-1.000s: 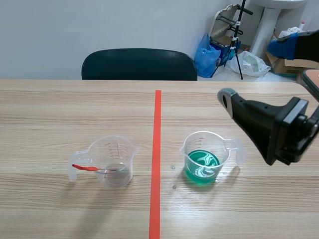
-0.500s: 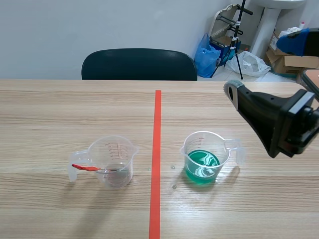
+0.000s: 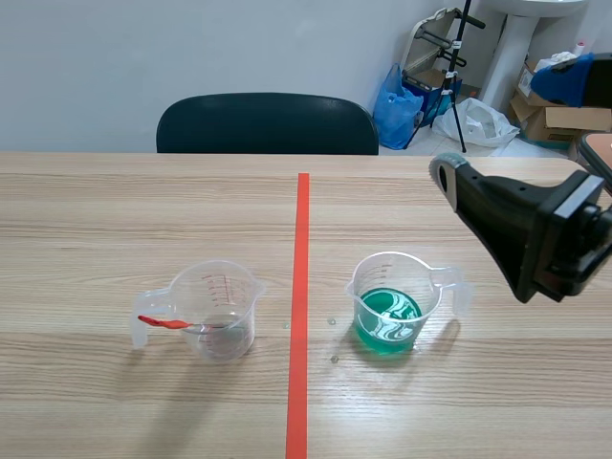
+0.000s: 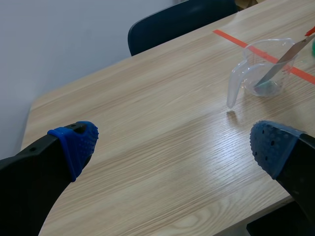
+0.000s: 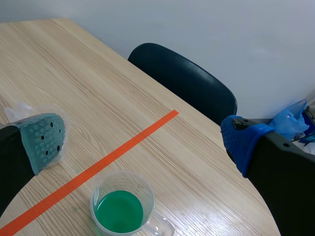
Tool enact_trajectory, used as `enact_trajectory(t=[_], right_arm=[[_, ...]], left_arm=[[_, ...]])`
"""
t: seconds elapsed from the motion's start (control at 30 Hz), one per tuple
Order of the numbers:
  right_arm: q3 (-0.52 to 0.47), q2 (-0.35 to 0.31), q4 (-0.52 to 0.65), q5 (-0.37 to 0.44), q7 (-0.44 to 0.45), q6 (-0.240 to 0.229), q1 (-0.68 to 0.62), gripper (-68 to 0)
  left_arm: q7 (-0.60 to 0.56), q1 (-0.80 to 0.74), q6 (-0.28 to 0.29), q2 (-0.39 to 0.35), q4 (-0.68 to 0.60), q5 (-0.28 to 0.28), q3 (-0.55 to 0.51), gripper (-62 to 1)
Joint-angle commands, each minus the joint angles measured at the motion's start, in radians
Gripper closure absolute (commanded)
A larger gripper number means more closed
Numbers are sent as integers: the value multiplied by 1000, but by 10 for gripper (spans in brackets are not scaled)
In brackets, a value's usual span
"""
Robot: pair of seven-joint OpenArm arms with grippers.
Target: Do the redox reaction experiment
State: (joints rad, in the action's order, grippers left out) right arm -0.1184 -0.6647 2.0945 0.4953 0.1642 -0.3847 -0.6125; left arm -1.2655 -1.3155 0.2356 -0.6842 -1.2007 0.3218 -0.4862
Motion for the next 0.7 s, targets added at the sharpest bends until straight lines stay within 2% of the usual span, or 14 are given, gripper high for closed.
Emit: enact_trajectory(t=[0.0, 0.33, 0.67], right_arm=[[-7, -5, 4, 14, 18, 3, 11, -679], [-7, -6, 4, 13, 18, 3, 11, -679], [-7, -6, 4, 5, 14, 3, 11, -679]], left_arm=[[-17, -1, -1, 37, -12, 6, -8, -623], [-56, -1, -2, 125, -13, 6, -8, -623], [-55, -1, -2, 138, -25, 6, -8, -623]])
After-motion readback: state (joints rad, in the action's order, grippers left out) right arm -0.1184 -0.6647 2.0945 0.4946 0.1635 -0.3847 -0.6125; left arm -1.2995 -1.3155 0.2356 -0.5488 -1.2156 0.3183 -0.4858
